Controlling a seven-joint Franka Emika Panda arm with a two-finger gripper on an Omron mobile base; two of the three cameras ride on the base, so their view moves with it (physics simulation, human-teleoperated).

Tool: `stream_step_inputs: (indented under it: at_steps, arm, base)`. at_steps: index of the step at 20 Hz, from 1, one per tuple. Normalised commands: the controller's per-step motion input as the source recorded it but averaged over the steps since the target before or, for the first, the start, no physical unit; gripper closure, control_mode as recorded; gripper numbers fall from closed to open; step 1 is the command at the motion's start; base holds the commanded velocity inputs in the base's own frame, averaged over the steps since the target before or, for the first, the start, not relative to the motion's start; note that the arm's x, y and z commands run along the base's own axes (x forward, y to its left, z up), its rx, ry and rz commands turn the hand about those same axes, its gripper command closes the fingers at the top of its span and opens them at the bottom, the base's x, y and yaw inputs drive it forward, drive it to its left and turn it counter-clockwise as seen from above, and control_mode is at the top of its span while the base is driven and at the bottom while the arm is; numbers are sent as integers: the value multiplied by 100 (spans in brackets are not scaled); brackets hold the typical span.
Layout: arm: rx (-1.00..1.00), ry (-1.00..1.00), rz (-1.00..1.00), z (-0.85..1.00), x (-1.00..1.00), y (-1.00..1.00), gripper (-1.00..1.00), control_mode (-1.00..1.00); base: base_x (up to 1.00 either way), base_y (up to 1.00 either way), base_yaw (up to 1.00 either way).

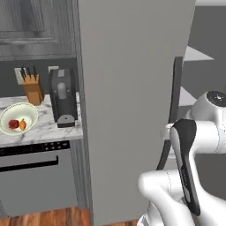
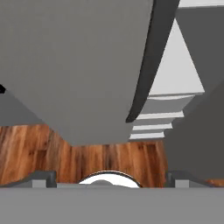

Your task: Take the squash, carrot, and bell pepper from the freezer and place them in the bowl on the counter.

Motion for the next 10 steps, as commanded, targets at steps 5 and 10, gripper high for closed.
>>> stream_step_inputs:
  at_steps: [5, 10]
  arm:
    - [0, 0, 0, 0, 0, 0, -100, 100]
    - [0, 0, 0, 0, 0, 0, -100, 100]
  base:
    - [31, -75, 0]
    - [40, -51, 0]
